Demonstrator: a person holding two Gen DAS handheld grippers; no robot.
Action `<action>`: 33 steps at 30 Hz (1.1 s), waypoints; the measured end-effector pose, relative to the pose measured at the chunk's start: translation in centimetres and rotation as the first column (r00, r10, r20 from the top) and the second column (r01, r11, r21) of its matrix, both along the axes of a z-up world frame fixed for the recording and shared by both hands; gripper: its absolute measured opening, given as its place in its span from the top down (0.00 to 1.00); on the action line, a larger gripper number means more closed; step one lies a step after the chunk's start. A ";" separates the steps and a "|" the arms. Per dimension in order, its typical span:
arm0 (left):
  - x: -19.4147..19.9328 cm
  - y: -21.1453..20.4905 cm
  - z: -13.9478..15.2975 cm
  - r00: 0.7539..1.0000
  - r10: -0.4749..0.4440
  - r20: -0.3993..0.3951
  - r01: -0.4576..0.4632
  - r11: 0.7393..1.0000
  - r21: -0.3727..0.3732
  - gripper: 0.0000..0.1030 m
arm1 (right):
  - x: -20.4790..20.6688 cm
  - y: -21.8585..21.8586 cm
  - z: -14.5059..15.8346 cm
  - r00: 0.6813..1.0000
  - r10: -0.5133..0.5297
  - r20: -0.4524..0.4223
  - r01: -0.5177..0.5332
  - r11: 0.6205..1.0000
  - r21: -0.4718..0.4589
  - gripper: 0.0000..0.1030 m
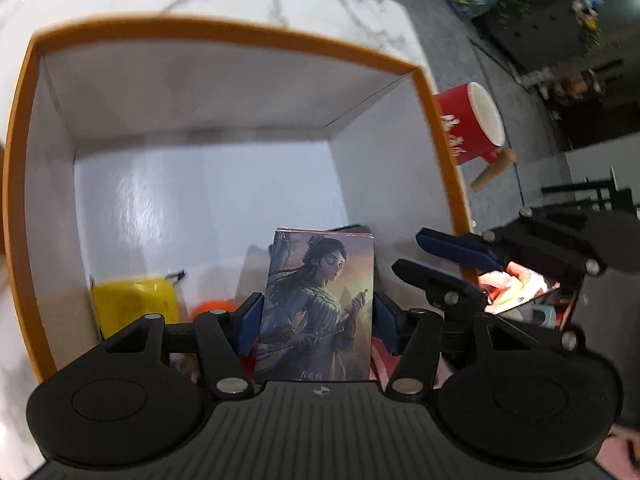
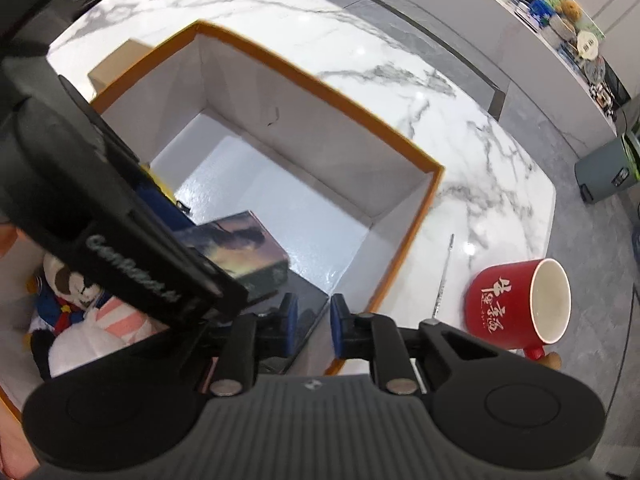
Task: Organize objects
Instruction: 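Lower both boxes into the orange box and open both tools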
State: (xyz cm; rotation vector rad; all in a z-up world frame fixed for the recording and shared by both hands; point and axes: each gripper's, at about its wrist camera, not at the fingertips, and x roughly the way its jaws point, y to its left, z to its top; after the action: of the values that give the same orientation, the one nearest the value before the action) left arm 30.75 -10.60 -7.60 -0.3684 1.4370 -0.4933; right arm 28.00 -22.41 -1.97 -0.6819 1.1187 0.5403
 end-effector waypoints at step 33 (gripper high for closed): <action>-1.7 2.0 7.2 0.949 -0.225 0.220 0.190 0.967 0.169 0.32 | 1.2 0.9 -3.6 0.944 -0.225 -0.242 0.272 0.944 0.184 0.99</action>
State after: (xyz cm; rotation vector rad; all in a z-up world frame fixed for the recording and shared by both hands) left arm 29.07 -8.61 -0.38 -0.0366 1.2740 -0.5786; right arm 29.18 -21.46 -5.59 -0.2891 1.3086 0.5161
